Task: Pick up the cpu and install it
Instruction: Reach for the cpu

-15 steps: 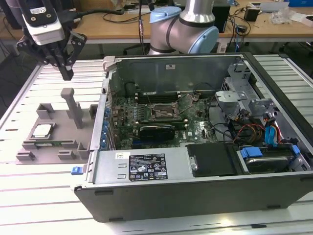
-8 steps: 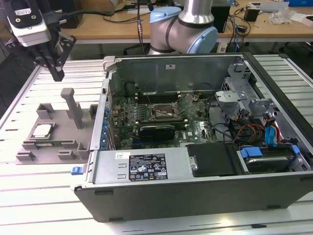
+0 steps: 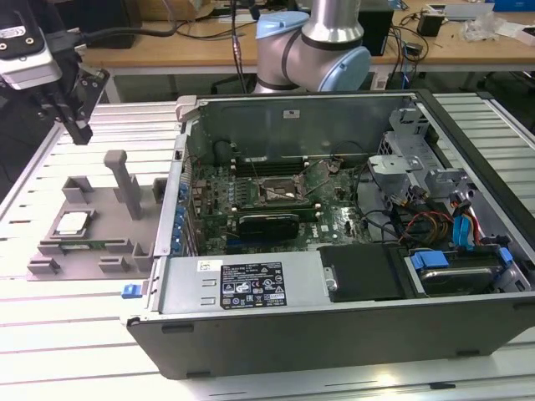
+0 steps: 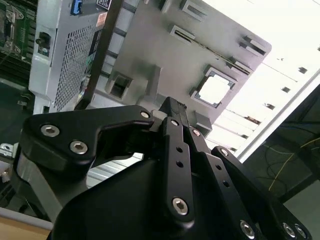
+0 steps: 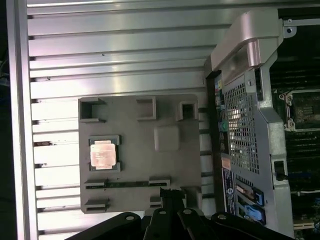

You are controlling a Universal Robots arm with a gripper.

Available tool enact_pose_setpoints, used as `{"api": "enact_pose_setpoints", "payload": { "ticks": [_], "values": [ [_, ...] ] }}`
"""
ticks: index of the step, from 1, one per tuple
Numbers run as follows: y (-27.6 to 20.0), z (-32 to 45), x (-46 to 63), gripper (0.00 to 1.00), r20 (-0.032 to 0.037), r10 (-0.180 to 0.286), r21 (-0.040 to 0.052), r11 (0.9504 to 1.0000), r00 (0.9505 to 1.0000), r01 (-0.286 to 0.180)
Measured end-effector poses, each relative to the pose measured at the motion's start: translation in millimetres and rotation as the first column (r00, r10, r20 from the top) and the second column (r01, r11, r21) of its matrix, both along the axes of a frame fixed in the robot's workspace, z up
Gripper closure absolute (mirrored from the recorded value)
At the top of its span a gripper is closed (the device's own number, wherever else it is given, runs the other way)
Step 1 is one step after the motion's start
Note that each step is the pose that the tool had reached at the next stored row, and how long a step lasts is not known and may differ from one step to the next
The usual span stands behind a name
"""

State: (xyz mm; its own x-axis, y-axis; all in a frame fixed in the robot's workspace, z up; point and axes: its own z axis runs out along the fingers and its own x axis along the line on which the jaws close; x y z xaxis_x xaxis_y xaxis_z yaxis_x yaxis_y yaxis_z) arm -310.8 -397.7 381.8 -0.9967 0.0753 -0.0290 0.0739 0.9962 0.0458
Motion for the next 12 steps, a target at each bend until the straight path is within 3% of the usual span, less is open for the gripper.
{"api": "enact_pose_setpoints", "payload": {
  "ticks": [6, 12],
  "values": [
    [3.2, -5.4, -12.0, 0.89, 0.0001, 0.000, 0.0001, 1.0000, 1.0000, 0.000],
    [10.8, -13.9, -28.2, 0.89, 0.0000, 0.000, 0.0000, 1.0000, 1.0000, 0.000]
  ]
}}
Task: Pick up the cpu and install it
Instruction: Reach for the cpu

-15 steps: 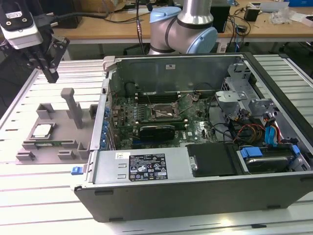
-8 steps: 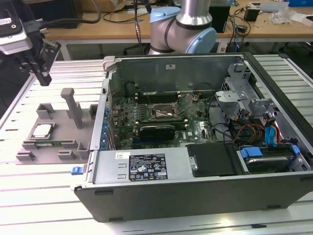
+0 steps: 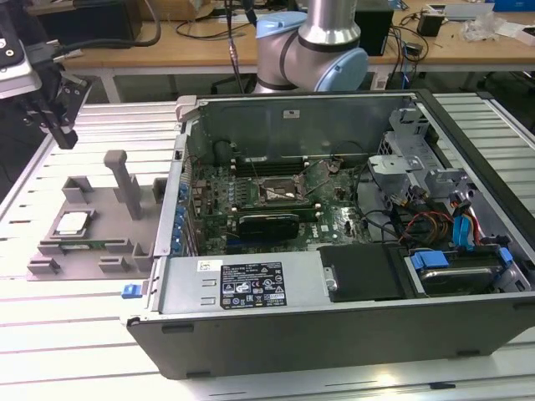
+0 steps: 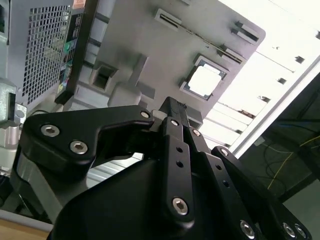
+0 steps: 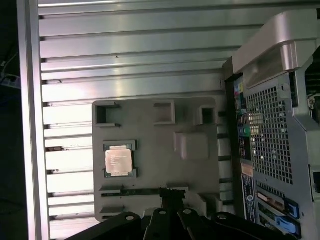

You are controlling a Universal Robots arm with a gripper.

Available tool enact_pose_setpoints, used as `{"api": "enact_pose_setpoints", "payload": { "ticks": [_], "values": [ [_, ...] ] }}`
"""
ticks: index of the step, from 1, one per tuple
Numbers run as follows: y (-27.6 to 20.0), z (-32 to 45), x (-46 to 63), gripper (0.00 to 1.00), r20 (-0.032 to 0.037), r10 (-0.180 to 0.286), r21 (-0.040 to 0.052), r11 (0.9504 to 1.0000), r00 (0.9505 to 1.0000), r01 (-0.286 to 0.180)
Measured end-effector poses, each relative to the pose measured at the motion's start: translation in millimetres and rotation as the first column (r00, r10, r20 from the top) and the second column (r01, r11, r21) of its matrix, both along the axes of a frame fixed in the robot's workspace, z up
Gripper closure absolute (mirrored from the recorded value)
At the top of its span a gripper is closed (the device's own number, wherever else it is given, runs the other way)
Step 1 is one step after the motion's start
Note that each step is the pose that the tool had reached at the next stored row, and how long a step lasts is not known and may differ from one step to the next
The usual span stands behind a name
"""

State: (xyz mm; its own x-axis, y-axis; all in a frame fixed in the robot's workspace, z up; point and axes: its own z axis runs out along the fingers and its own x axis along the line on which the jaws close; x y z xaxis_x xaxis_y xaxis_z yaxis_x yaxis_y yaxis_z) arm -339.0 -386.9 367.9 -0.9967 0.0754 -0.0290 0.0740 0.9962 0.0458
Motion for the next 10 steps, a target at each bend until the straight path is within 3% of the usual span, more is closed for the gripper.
{"api": "enact_pose_setpoints", "payload": {
  "ticks": [3, 6, 9, 10],
  "values": [
    [2.6, -2.8, -4.1, 0.89, 0.0000, 0.000, 0.0000, 1.0000, 1.0000, 0.000],
    [8.3, -8.0, -10.6, 0.89, 0.0001, 0.000, 0.0000, 1.0000, 1.0000, 0.000],
    [18.0, -20.1, -21.4, 0.89, 0.0001, 0.000, 0.0000, 1.0000, 1.0000, 0.000],
    [19.3, -24.1, -23.5, 0.89, 0.0001, 0.000, 0.0000, 1.0000, 1.0000, 0.000]
  ]
}}
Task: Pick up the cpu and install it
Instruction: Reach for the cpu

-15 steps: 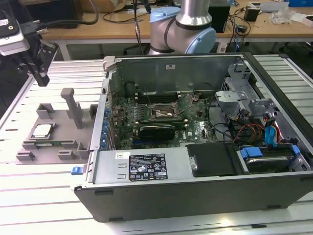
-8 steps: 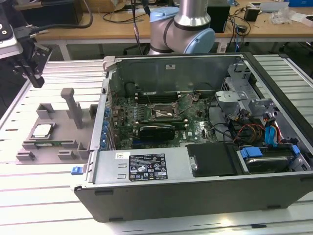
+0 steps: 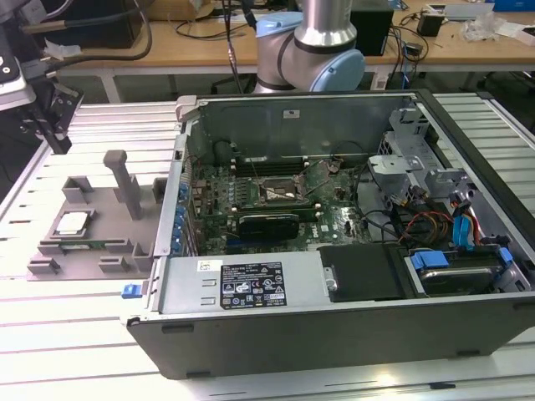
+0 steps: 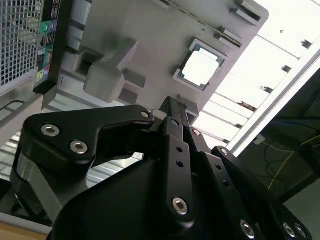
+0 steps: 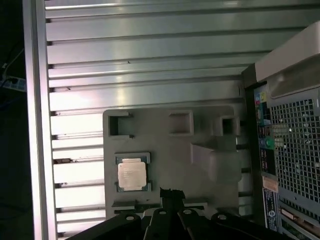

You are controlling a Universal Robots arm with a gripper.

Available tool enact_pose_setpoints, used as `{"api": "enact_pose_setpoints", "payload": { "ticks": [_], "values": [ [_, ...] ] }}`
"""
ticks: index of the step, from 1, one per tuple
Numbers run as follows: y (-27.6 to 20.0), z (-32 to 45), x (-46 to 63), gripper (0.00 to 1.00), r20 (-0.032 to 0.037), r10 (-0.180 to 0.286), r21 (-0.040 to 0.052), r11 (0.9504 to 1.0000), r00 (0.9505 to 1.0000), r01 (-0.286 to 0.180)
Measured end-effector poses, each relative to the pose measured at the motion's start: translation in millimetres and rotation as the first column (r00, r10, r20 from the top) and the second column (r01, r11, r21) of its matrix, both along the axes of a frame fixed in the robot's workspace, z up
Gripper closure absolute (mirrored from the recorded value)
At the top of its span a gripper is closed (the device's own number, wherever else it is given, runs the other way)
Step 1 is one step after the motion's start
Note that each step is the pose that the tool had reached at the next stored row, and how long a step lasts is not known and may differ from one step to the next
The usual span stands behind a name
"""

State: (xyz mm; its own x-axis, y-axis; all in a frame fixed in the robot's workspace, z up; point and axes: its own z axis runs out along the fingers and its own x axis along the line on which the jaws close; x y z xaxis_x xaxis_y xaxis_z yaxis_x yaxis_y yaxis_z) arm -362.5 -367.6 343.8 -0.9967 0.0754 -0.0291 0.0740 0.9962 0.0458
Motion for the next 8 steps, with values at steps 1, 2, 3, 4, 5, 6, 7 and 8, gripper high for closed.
{"api": "enact_pose_setpoints", "payload": {
  "ticks": [1, 2, 3, 4, 5, 6, 7, 8],
  "values": [
    [0.5, -2.1, -1.2, 0.89, 0.0000, 0.000, 0.0000, 1.0000, 1.0000, 0.000],
    [0.8, -3.7, -2.1, 0.89, -0.0001, 0.000, 0.0000, 1.0000, 1.0000, 0.000],
    [1.1, -7.3, -3.7, 0.89, -0.0001, 0.000, 0.0000, 1.0000, 1.0000, 0.000],
    [1.7, -12.0, -5.5, 0.89, -0.0002, 0.000, 0.0000, 1.0000, 1.0000, 0.000],
    [2.0, -15.0, -6.6, 0.89, -0.0001, 0.000, -0.0001, 1.0000, 1.0000, 0.000],
    [2.1, -16.7, -7.3, 0.89, -0.0001, 0.000, 0.0000, 1.0000, 1.0000, 0.000],
    [2.4, -22.6, -9.7, 0.89, 0.0000, 0.000, 0.0000, 1.0000, 1.0000, 0.000],
    [2.3, -23.4, -10.2, 0.89, -0.0003, 0.000, -0.0001, 1.0000, 1.0000, 0.000]
  ]
}}
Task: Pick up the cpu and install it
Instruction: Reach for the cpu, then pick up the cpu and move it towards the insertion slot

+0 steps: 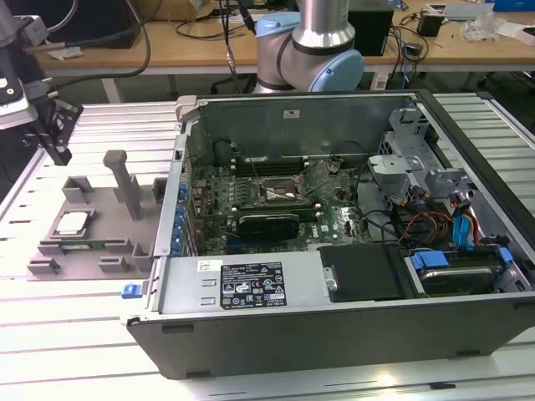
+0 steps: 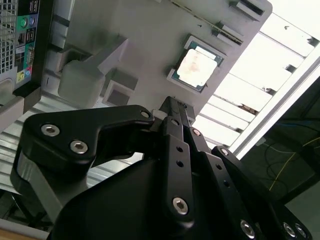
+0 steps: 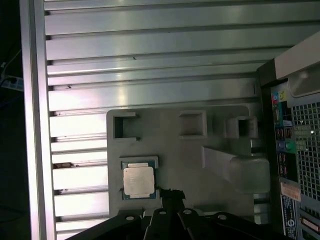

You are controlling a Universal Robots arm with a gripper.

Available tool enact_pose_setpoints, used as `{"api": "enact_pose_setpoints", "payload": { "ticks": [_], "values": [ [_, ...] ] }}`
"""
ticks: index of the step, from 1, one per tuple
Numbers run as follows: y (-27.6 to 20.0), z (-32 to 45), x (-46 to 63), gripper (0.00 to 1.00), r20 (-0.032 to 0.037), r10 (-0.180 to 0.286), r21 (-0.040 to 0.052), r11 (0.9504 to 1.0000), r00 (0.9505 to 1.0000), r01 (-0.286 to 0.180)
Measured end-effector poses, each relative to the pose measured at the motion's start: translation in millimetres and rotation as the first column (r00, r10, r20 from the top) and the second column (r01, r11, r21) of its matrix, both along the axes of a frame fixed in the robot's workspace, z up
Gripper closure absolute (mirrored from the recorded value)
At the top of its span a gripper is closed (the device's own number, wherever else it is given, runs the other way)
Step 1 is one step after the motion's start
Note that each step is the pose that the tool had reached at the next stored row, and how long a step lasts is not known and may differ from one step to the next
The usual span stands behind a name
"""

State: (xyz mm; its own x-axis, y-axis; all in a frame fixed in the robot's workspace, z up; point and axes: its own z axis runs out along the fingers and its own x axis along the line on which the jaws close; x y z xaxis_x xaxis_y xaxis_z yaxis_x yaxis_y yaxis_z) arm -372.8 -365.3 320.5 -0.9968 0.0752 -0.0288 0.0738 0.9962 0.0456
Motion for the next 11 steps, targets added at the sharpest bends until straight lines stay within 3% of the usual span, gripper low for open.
{"api": "enact_pose_setpoints", "payload": {
  "ticks": [11],
  "values": [
    [0.1, -0.4, 0.0, 0.89, 0.0002, 0.000, 0.0001, 1.0000, 1.0000, 0.000]
  ]
}}
